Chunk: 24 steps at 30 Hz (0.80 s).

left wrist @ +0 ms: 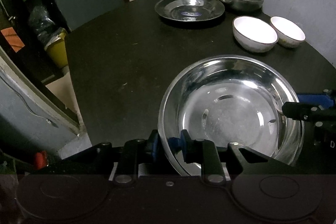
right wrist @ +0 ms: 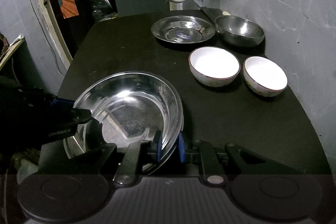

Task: Organize plates and bowls
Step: 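Carry the large steel plate with the left tool toward the labeled plate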

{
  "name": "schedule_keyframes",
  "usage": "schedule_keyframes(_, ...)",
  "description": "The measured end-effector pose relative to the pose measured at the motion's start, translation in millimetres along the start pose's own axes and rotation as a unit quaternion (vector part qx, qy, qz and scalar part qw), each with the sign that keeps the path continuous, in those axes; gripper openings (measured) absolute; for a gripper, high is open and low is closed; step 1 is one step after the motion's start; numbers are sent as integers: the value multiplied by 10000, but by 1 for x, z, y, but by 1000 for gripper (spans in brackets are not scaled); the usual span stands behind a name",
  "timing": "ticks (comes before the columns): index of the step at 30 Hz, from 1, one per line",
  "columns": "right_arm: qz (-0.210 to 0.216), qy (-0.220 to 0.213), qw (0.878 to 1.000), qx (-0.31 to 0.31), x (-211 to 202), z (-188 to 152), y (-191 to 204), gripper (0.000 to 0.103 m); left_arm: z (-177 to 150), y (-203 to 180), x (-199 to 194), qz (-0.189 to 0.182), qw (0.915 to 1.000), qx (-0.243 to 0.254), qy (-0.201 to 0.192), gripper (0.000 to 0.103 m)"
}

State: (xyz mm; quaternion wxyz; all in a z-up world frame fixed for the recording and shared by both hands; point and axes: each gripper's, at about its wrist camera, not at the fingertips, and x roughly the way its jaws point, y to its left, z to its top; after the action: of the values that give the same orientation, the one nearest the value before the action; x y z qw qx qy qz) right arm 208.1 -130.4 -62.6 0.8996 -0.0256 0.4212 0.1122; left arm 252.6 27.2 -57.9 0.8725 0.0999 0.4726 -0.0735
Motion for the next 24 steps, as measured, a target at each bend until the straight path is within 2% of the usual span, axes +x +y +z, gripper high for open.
schedule_keyframes(3,-7,37,10000,1,2,0,1,25,0,4,-1,26,10000,-85,-22,25)
schedule_keyframes(7,-19,67,10000,26,4,2,0,27,1,11,-1,25,9998,-200,-22,36)
schedule_keyframes(9,-38,75,9999,57,5,3,-2,38,2,14,-2,57,9996,-271,-81,49)
schedule_keyframes(11,-61,50,9999,108,5,4,-4,44,4,20,-5,117,9990,-384,-190,76)
schedule_keyframes(13,-59,-2,9999,156,4,6,-8,51,6,25,-7,206,9979,-516,-336,88)
schedule_keyframes(15,-62,-69,9998,180,3,10,-11,65,11,30,-8,240,9966,-634,-477,95)
schedule_keyframes(16,-63,-118,9997,192,2,12,-12,69,14,33,-8,227,9959,-692,-543,100)
schedule_keyframes(18,-47,-254,9994,218,1,19,-17,84,21,39,-9,153,9934,-873,-728,102)
schedule_keyframes(24,-205,-780,9966,154,5,52,-37,95,52,53,1,74,9828,-1338,-1267,102)
